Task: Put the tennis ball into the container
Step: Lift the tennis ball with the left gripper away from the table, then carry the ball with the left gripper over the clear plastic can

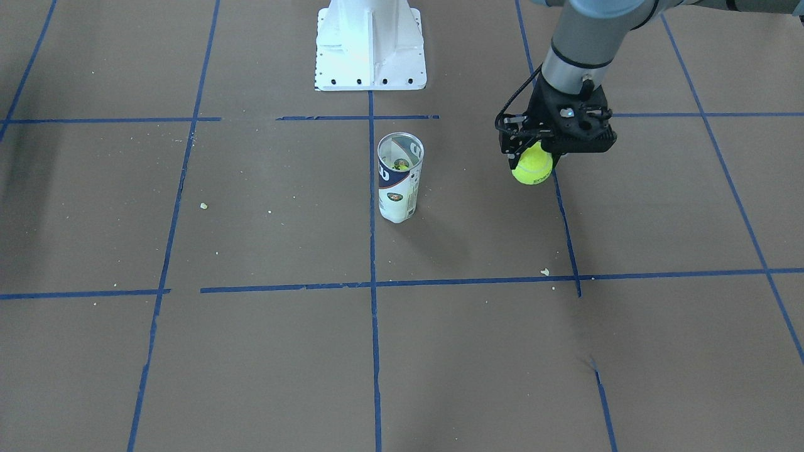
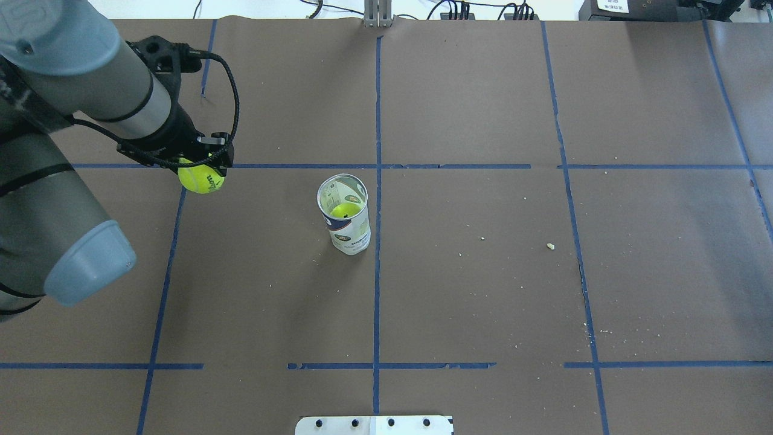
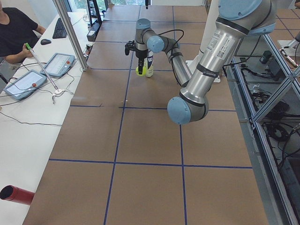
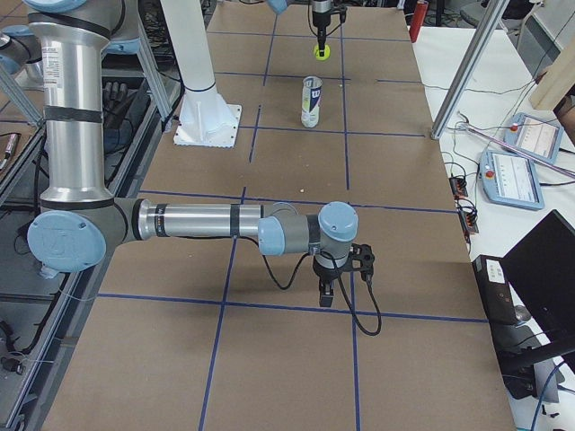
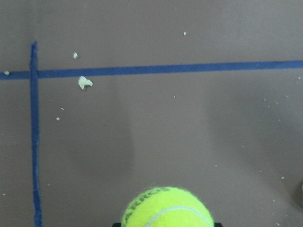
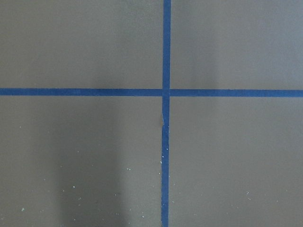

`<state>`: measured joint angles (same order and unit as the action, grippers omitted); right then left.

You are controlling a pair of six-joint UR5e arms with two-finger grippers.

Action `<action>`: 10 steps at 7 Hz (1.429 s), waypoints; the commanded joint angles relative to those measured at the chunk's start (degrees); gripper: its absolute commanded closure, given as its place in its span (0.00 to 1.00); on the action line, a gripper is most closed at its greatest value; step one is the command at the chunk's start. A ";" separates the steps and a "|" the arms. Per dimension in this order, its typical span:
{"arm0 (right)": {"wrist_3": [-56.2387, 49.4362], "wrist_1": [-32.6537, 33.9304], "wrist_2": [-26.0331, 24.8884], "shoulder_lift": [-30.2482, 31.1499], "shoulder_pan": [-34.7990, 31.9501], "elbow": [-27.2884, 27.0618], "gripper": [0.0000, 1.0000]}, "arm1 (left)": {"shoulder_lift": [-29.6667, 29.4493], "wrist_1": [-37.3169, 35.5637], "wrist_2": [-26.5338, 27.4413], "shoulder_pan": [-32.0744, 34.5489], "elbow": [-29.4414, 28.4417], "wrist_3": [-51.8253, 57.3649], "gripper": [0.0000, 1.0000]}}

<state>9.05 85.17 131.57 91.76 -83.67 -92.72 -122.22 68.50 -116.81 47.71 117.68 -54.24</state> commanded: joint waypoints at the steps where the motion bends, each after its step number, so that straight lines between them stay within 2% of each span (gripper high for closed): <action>1: 0.00 0.00 0.00 0.00 0.00 0.00 0.00 | -11.41 -15.44 -4.63 2.56 2.38 0.71 1.00; 2: 0.00 0.00 0.00 0.00 0.00 0.00 0.00 | -14.08 -15.67 -8.31 2.39 1.16 -0.33 1.00; 4: 0.00 0.00 0.00 0.00 0.09 0.00 0.00 | -21.10 -12.44 -8.70 -3.20 -6.99 -9.45 1.00; 6: 0.00 0.00 0.00 0.00 0.00 0.00 0.00 | -21.13 -1.14 -8.43 -6.48 -13.67 -14.91 1.00; 7: 0.00 0.00 0.00 0.00 0.00 0.00 0.00 | -21.13 0.57 -8.43 -7.01 -15.27 -15.02 1.00; 10: 0.00 0.00 0.00 0.00 0.00 0.00 0.00 | -18.25 3.55 -8.34 -7.10 -15.38 -14.58 1.00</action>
<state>9.05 85.17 131.57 91.76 -83.67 -92.72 -141.94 70.10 -125.19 40.71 102.40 -68.90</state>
